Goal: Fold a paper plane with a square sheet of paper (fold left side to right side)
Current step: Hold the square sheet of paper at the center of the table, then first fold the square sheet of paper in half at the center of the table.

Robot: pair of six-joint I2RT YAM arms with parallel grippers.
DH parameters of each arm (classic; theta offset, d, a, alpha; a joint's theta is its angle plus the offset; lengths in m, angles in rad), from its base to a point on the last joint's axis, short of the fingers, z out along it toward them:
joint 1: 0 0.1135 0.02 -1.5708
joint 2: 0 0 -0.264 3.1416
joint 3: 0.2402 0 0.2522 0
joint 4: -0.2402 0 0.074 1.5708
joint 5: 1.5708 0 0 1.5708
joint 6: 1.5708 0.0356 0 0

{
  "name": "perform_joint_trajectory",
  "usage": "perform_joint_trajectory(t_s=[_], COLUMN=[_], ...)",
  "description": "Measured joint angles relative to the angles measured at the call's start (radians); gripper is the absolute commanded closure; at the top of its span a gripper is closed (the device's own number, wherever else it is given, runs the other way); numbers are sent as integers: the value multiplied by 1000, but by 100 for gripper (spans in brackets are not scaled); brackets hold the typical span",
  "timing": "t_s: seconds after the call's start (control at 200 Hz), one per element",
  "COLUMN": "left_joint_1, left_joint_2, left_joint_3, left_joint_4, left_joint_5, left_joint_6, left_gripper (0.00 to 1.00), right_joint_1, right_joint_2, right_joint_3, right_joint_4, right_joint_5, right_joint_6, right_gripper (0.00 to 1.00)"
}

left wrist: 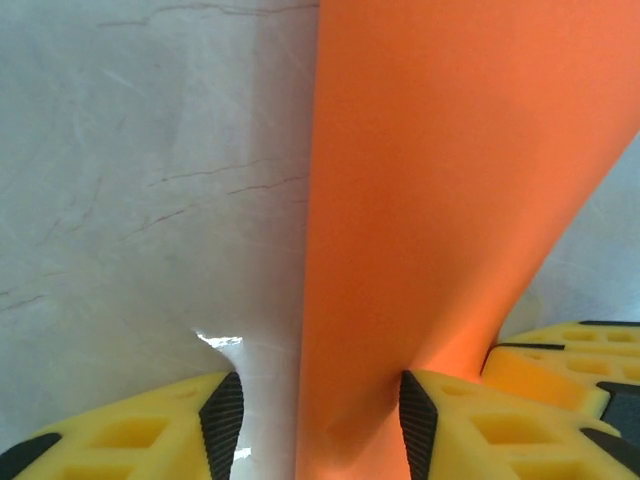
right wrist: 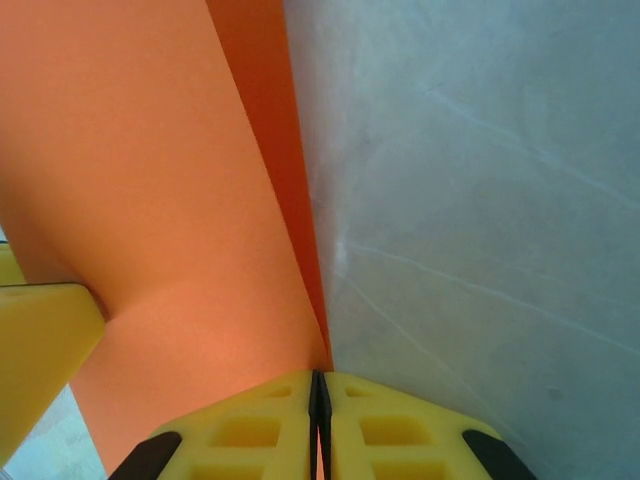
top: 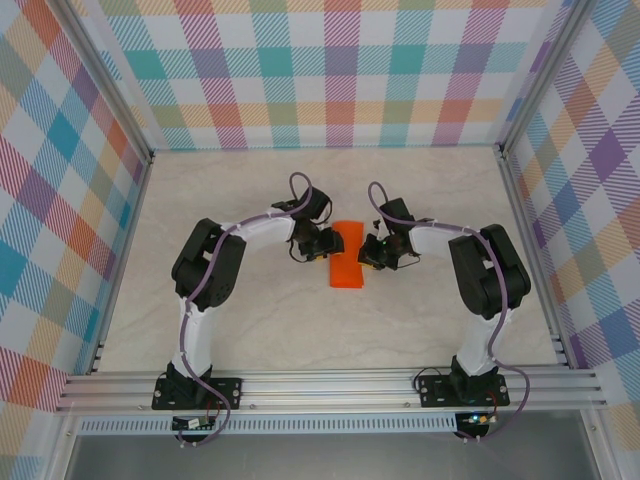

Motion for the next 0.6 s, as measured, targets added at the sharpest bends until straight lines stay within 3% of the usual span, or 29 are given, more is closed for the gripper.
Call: perform_joint_trajectory(t_s=[0.22, 0.43, 0.6], left_joint_1=[-4, -5, -14], left_joint_2=[-60, -164, -137], left_joint_3=[-3, -16, -22], left_joint_4=[-55, -34, 29], left_joint_5=[-34, 66, 178], left_joint_6=[32, 57, 52], left_gripper=[39, 63, 66], right_joint_1=[2, 6, 9], right_joint_2=[5, 9, 11], right_joint_3=[12, 22, 31], right_joint_4=[-17, -30, -44], right_joint_5=[4, 13, 23], right_joint_6=[0, -7, -8], right_gripper=[89, 89, 89])
